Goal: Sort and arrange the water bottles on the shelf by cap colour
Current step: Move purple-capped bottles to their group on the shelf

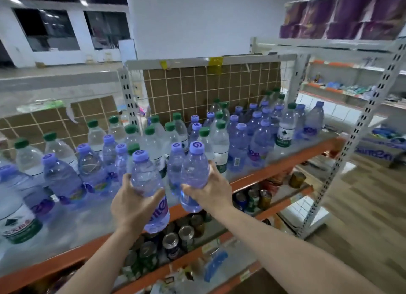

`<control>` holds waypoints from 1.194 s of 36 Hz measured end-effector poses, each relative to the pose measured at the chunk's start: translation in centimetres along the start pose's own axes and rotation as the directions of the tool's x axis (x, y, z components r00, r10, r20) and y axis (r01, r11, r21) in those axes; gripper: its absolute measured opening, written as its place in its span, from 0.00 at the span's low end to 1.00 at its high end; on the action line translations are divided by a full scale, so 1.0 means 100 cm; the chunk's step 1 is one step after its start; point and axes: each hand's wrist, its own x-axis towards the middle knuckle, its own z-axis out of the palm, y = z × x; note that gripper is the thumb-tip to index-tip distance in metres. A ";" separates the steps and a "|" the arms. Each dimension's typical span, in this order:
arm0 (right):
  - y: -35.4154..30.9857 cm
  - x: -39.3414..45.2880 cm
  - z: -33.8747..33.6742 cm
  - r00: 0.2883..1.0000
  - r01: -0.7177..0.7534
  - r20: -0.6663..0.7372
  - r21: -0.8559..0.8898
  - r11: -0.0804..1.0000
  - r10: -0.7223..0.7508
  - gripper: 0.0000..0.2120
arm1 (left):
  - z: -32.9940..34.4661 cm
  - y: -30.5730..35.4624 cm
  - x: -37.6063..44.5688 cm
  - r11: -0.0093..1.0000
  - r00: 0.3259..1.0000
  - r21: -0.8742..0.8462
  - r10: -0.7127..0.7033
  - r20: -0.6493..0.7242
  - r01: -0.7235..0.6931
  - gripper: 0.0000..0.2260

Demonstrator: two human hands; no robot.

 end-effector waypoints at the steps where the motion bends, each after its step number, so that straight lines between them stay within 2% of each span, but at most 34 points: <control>1: 0.010 0.002 -0.012 1.000 0.007 -0.006 -0.015 1.000 -0.007 0.34 | 0.009 0.012 -0.005 1.000 1.000 -0.010 0.001 0.009 -0.001 0.40; 4: 0.040 0.011 -0.045 0.999 0.018 -0.028 -0.049 0.999 -0.020 0.32 | 0.036 0.044 -0.019 0.999 1.000 -0.048 0.024 0.017 -0.023 0.44; 6: 0.061 0.020 -0.063 0.999 -0.011 -0.032 -0.047 0.999 0.010 0.35 | 0.055 0.063 -0.025 0.998 0.999 -0.054 0.037 0.014 -0.036 0.46; 8: 0.082 0.028 -0.079 0.999 -0.045 -0.027 -0.044 0.998 0.044 0.40 | 0.075 0.079 -0.031 0.998 0.999 -0.053 0.037 0.015 -0.037 0.42; 11: 0.109 0.039 -0.104 0.996 -0.070 -0.050 -0.016 0.997 0.069 0.42 | 0.098 0.106 -0.039 0.998 0.999 -0.052 0.041 0.006 -0.041 0.40; 20: 0.169 0.074 -0.157 0.982 -0.145 -0.120 0.039 0.989 0.148 0.32 | 0.162 0.174 -0.042 0.997 0.995 -0.050 0.064 0.078 -0.061 0.34; 25: 0.197 0.096 -0.173 0.974 -0.129 -0.187 0.015 0.992 0.130 0.33 | 0.201 0.199 -0.036 0.984 0.985 -0.135 0.129 0.115 -0.114 0.40; 32: 0.231 0.127 -0.208 0.950 -0.162 -0.279 -0.054 0.985 0.141 0.29 | 0.246 0.244 -0.027 0.968 0.958 -0.213 0.181 0.224 -0.133 0.30; 36: 0.251 0.146 -0.225 0.934 -0.184 -0.316 -0.031 0.982 0.165 0.30 | 0.272 0.269 -0.024 0.962 0.935 -0.215 0.226 0.273 -0.169 0.26; 43: 0.284 0.180 -0.257 0.927 -0.203 -0.333 -0.063 0.977 0.171 0.33 | 0.321 0.302 -0.022 0.962 0.906 -0.225 0.228 0.356 -0.154 0.27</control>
